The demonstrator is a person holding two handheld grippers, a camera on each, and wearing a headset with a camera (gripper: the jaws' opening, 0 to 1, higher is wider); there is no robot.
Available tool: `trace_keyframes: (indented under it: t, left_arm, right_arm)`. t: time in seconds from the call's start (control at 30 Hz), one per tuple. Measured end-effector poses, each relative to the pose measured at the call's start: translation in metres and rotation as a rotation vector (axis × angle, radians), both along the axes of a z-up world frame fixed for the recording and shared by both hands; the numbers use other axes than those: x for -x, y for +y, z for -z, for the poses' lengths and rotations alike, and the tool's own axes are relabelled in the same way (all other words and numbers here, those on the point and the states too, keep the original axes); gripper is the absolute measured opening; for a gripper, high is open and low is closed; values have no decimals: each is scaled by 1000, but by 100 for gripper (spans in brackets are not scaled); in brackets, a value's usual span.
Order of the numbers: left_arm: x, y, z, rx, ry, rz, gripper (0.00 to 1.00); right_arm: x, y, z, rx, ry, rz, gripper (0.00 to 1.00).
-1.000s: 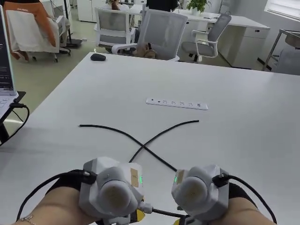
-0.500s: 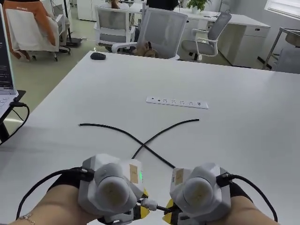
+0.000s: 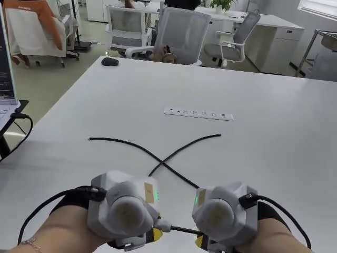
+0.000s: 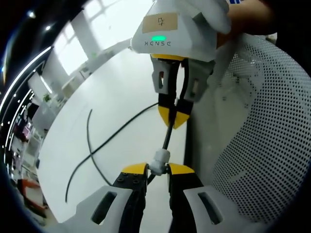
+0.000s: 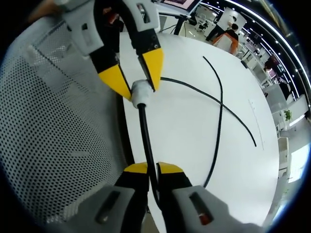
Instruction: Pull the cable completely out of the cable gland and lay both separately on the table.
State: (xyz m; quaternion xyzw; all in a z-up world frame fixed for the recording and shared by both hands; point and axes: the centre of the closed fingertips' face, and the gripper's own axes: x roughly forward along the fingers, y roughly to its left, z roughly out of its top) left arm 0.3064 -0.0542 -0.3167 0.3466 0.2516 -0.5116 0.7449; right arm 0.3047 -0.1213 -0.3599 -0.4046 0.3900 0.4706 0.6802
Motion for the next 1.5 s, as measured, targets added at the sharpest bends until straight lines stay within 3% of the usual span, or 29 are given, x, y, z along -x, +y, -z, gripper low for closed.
trace_keyframes:
  t: [0.1,0.17,0.27,0.37,0.53,0.63,0.73,0.87,0.97,1.07,1.27,1.4,1.5]
  left_arm:
    - [-1,1,1,-3,3,-8,17]
    - [-1,0,-1,19,18,-20,17]
    - [-2,1,-2,8,6,-20,17]
    - [2,-1,0,11,14,-1,17]
    - [7,-10,-6,33,-1,40,17]
    - [8,-14,-11,73,11,41,17]
    - [5,-12,-12,74,1,32,17]
    - [5,-12,-11,80,8,26,17]
    - [4,-12,-11,77,7,23,17]
    - [2,-7,-6,47,1,10,17]
    - [-5,2,-2,19,4,-34,17]
    - [-6,5,1,2,9,-47,17]
    - [-5,5,1,-3,6,-41,17]
  right_arm:
    - [-7,-21,4,134,-43,15,4]
    - [-7,-26,6,171,-53,5,4]
    - [-1,-16,7,113,-16,-12,6]
    - [6,5,4,13,14,-43,18]
    - [14,36,-13,-125,-7,-147,20]
    - [18,41,-15,-144,-3,-167,18]
    - [18,39,-14,-131,-2,-177,3]
    - [13,37,-15,-141,-5,-137,2]
    - [13,34,-12,-124,2,-126,2]
    - [11,26,-7,-85,-1,-113,2]
    - [3,-7,7,66,9,-38,2]
    - [2,-17,12,94,25,7,2]
    - [6,-16,14,110,35,-20,7]
